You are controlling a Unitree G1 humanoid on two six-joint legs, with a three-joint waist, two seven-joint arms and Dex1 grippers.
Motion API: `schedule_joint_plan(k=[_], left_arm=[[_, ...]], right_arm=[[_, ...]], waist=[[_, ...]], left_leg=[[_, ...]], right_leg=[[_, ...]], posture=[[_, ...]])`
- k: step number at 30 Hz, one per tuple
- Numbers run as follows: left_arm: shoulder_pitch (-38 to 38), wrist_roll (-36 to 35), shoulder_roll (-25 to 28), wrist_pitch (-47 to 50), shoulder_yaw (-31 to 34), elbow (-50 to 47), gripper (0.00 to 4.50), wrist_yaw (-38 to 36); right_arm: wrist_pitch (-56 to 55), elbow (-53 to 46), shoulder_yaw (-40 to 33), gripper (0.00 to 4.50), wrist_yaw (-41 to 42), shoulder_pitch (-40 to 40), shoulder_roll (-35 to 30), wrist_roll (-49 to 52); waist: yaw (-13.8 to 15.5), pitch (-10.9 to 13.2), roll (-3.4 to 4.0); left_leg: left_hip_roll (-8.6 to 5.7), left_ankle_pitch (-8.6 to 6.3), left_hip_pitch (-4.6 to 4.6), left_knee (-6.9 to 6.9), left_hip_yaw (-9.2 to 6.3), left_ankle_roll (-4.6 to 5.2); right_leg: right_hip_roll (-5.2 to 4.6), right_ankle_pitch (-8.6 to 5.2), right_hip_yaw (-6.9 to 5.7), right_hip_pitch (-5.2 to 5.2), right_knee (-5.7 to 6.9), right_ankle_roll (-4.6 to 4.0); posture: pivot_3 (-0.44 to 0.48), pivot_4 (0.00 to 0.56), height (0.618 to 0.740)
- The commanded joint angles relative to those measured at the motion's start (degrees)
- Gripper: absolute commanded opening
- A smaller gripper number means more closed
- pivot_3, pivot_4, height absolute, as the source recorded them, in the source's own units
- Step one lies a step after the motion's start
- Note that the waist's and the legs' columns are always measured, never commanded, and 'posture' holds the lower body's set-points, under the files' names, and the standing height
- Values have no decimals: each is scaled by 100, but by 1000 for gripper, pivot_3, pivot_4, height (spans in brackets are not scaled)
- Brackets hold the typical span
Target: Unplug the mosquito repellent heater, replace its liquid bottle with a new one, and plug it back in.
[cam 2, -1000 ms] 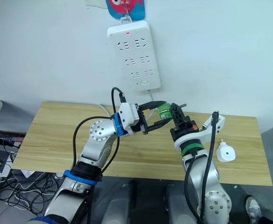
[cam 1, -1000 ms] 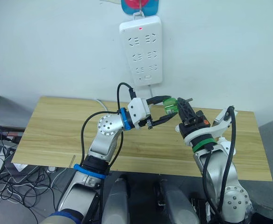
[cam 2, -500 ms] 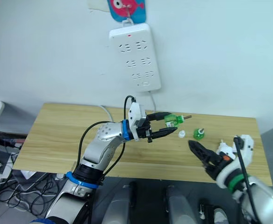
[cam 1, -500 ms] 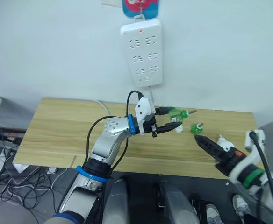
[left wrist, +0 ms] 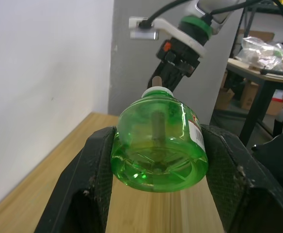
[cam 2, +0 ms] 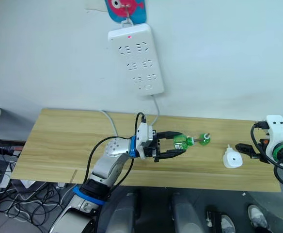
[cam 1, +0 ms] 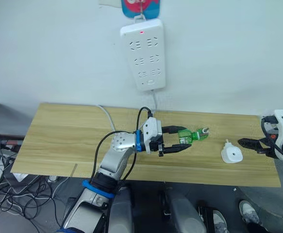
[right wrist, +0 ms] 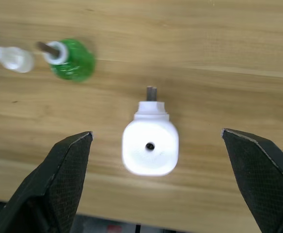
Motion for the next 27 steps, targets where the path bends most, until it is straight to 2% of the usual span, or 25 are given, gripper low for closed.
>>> schedule_joint_plan(k=[1, 11, 27], left_arm=[[159, -79, 126, 16, 32, -474, 2316, -8], [390, -152, 431, 276, -10, -925, 2316, 11], [792, -292, 650, 744, -15, -1714, 2316, 82]], right_arm=[[747, 351, 122, 4456, -135, -365, 151, -362], [2004, 853, -75, 4456, -474, -1150, 1100, -990], [2834, 1037, -704, 4456, 54, -1531, 2270, -2876]], waist=[[37, 2, 4], [109, 5, 8], [124, 56, 45]], left_leg=[[-5, -2, -3, 1, 1, 3], [-4, -8, -15, 20, 1, 17], [-2, -8, -16, 9, 2, 17]], right_leg=[[-1, 0, 12, 0, 0, 0], [-8, 0, 18, 2, -13, 0], [-8, 0, 23, 1, -31, 0]], posture=[[-29, 390, 740], [6, 405, 740], [40, 421, 740]])
